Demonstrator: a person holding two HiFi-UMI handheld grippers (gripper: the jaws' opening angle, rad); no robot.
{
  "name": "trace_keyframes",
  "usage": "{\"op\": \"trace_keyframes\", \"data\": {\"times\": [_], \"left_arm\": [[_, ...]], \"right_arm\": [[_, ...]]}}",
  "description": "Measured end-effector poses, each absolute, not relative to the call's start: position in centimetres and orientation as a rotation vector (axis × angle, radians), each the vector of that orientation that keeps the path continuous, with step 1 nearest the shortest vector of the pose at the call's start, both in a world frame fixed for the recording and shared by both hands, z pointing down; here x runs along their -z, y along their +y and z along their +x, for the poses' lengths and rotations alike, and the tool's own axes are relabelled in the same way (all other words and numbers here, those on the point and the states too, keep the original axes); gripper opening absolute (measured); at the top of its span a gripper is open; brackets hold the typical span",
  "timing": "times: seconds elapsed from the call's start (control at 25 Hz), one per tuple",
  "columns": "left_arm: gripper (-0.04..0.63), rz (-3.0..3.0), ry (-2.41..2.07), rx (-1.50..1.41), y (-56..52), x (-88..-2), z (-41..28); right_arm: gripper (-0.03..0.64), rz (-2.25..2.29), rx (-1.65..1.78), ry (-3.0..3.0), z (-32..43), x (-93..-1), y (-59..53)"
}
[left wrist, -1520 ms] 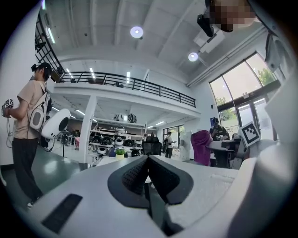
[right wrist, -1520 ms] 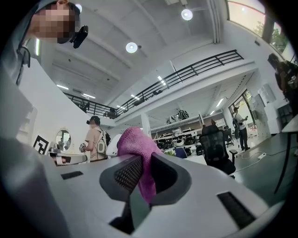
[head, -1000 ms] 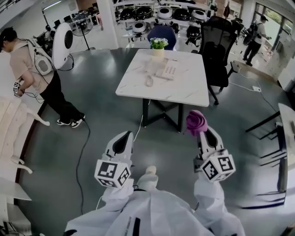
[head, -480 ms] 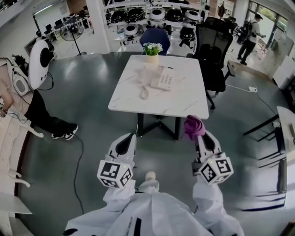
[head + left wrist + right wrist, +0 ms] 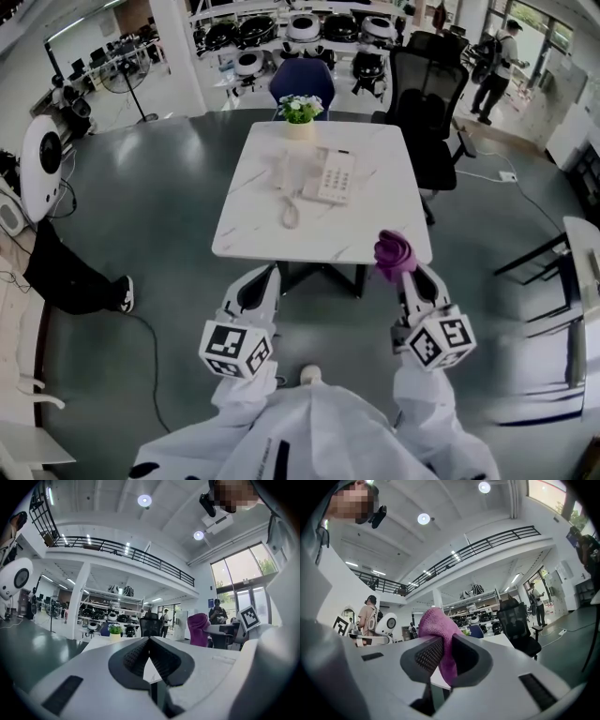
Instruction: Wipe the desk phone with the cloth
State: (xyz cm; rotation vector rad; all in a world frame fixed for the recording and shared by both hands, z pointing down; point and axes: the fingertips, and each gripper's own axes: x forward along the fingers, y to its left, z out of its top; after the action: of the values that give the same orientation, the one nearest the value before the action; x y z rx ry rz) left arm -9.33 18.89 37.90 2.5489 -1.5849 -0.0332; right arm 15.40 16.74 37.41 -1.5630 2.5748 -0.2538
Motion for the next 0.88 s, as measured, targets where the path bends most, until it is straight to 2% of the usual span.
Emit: {"op": "trace_keyframes", "data": {"times": [0.88], "left_arm": [[-0.002, 2.438, -1.612, 0.004, 6.6, -41.9, -12.2]], "right_arm": [[0.037, -1.571, 0.373, 2.588, 13.0, -41.1, 2.0]]}}
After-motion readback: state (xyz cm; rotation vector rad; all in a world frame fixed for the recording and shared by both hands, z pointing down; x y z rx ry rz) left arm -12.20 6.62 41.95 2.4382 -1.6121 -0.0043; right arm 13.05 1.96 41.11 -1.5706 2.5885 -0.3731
